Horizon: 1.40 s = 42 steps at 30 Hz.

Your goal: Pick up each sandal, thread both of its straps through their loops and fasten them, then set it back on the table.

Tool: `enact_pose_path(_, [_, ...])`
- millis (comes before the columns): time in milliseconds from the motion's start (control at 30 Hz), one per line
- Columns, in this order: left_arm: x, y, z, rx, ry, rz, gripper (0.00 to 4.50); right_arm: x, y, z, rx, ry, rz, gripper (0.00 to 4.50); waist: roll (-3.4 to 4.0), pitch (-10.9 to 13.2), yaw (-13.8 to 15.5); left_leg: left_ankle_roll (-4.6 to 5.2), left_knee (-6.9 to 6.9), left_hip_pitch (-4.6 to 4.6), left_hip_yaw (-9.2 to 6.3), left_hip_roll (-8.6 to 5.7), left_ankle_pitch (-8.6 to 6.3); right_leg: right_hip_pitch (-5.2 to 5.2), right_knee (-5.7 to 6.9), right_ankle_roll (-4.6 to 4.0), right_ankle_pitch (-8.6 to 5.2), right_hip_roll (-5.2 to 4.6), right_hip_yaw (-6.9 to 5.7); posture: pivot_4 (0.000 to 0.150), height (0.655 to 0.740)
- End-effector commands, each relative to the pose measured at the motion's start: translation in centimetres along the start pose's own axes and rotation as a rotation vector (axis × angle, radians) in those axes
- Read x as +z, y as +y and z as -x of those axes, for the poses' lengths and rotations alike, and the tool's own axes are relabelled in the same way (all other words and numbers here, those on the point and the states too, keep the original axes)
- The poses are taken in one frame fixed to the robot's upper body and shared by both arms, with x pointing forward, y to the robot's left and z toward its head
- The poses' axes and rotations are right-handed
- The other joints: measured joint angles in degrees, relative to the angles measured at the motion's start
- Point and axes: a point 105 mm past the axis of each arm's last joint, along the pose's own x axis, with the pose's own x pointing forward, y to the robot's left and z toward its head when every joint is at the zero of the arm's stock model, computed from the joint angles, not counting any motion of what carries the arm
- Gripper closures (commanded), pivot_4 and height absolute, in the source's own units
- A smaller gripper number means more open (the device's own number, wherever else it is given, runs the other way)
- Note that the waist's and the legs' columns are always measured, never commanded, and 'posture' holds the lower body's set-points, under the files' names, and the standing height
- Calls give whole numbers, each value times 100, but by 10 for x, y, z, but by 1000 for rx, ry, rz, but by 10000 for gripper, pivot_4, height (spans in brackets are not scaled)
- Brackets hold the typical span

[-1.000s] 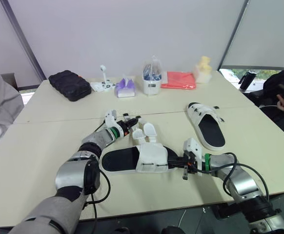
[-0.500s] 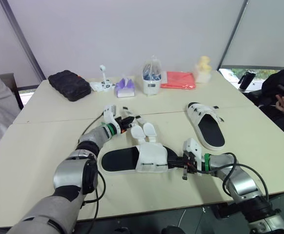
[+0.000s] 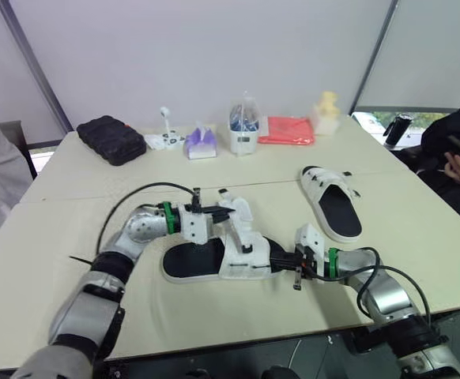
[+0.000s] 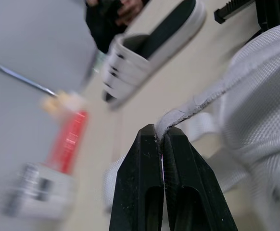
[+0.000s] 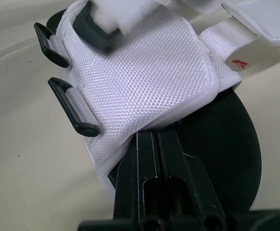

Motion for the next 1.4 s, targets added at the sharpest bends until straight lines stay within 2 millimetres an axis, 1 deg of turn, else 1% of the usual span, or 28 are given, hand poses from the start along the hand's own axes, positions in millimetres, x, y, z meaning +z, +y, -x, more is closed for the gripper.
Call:
enact_pose_path(33, [14, 9, 6, 11, -77, -229, 43492, -16, -1, -1, -14, 58, -23, 45000, 0, -1, -2, 0, 0, 1, 0, 0, 0, 0, 0, 0, 0, 1, 0, 1500, 7400])
enact_pose_path(100, [16, 8, 8, -11, -87, -317, 43492, -16, -1, -1, -14, 58, -22, 45000, 0, -1, -1, 0, -2, 1, 0, -1, 0, -1, 1, 0, 0, 5, -1, 1500, 7400])
enact_pose_path(133, [16, 4, 7, -41, -93, -357, 43492, -16, -2, -1, -16, 58, -21, 45000, 0, -1, -1, 0, -2, 1, 0, -1, 0, -1, 2, 1, 0, 9, -1, 1500, 7400])
enact_pose_path(333, [8, -13, 2, -95, -95, -499, 43492, -16, -4, -3, -18, 56, -18, 45000, 0, -3, 4, 2, 0, 3, 1, -3, 1, 1, 6, 2, 0, 14, -3, 1500, 7400])
enact_pose_path(367, [8, -15, 1, -84, -99, -500, 41261, -16, -4, -4, -19, 55, -17, 45000, 0, -3, 4, 2, 0, 3, 0, -3, 1, 1, 7, 3, 0, 15, -4, 1500, 7400])
enact_pose_path(400, [8, -17, 1, -80, -104, -500, 38485, -16, -4, -4, -20, 54, -15, 45000, 0, -3, 4, 2, 0, 3, 0, -3, 1, 0, 7, 3, 0, 15, -4, 1500, 7400])
enact_pose_path(467, [7, -19, 0, -74, -111, -504, 30571, -16, -4, -4, -21, 53, -14, 45000, -1, -3, 2, 2, -1, 3, 0, -3, 1, 0, 8, 3, 0, 16, -4, 1500, 7400])
enact_pose_path(533, [6, -18, 1, -55, -108, -502, 20909, -16, -4, -5, -20, 52, -14, 45000, -2, -4, 3, 2, -1, 3, 0, -2, 1, 0, 8, 3, 0, 15, -5, 1500, 7400])
enact_pose_path(600, [2, -15, 3, -26, -85, -483, 10255, -17, -4, -6, -18, 54, -13, 45000, -3, -5, -1, 2, -1, 3, 0, -2, 1, 0, 8, 3, 0, 15, -5, 1500, 7400])
enact_pose_path(667, [-3, -8, 7, 12, -42, -450, 483, -18, -4, -6, -17, 56, -13, 45000, -2, -5, -15, 2, -1, 4, 0, -2, 1, 1, 8, 4, -1, 16, -5, 1500, 7400])
enact_pose_path(733, [-11, -3, 16, 38, 10, -411, 483, -19, -5, -6, -17, 57, -13, 45000, -3, -6, -27, 2, -1, 4, 0, -2, 0, 0, 9, 4, -1, 15, -6, 1500, 7400])
enact_pose_path(867, [-16, 1, 45, 80, 68, -351, 483, -20, -5, -9, -12, 57, -12, 45000, -1, -7, -76, 2, -4, 5, 0, 0, 1, -4, 11, 4, -1, 16, -7, 1500, 7400])
enact_pose_path(933, [-19, 8, 58, 137, 113, -298, 483, -20, -6, -10, -9, 56, -11, 45000, 0, -7, -64, 2, -7, 10, 5, 4, 0, -7, 15, 3, -1, 15, -8, 1500, 7400])
enact_pose_path(1067, [-23, 17, 74, 227, 183, -195, 483, -20, -7, -11, -4, 54, -9, 45000, -7, -11, -31, 3, -1, 12, 4, 3, 0, 1, 14, 3, 0, 12, -11, 1500, 7400])
enact_pose_path(1100, [-28, 19, 78, 262, 221, -139, 483, -20, -7, -11, -2, 54, -9, 45000, -6, -12, -36, 3, 0, 12, 2, 3, 0, 3, 14, 3, 0, 12, -12, 1500, 7400])
enact_pose_path(1133, [-45, 29, 86, 378, 333, 5, 483, -21, -6, -12, 1, 54, -9, 45000, -6, -13, -39, 3, 0, 13, 3, 3, 0, 3, 14, 3, 0, 10, -11, 1500, 7400])
enact_pose_path(1167, [-56, 31, 93, 452, 396, 142, 483, -21, -6, -13, 3, 54, -10, 45000, -3, -15, -39, 4, -1, 13, 2, 3, -1, 3, 15, 3, 0, 10, -12, 1500, 7400])
enact_pose_path(1200, [-69, 29, 99, 520, 455, 321, 483, -21, -6, -13, 4, 53, -10, 45000, 1, -17, -47, 5, -2, 17, 3, 2, -1, 7, 15, 3, 0, 9, -11, 1500, 7400])
enact_pose_path(1267, [-83, 27, 106, 668, 496, 646, 483, -21, -5, -15, 7, 52, -11, 45000, -1, -17, -66, 8, 1, 17, 1, 6, -3, 6, 18, 2, -1, 13, -11, 1500, 7400])
enact_pose_path(1300, [-86, 24, 105, 727, 485, 831, 483, -21, -5, -15, 8, 52, -11, 45000, -1, -17, -78, 8, 0, 17, 0, 7, -3, 6, 17, 2, -1, 15, -11, 1500, 7400])
enact_pose_path(1333, [-85, 22, 103, 751, 471, 951, 483, -21, -5, -15, 9, 51, -11, 45000, -2, -18, -86, 8, 0, 16, 0, 8, -3, 2, 18, 2, -1, 15, -10, 1500, 7400])
enact_pose_path(1367, [-83, 21, 102, 754, 463, 1025, 483, -21, -6, -16, 9, 51, -11, 45000, -4, -19, -92, 9, 0, 15, 0, 10, -3, 1, 19, 2, -1, 17, -10, 1500, 7400])
enact_pose_path(1400, [-71, 18, 93, 771, 363, 1248, 483, -21, -6, -16, 9, 51, -11, 45000, -4, -19, -103, 8, 0, 15, 0, 11, -3, 1, 19, 2, -1, 19, -9, 1500, 7400])
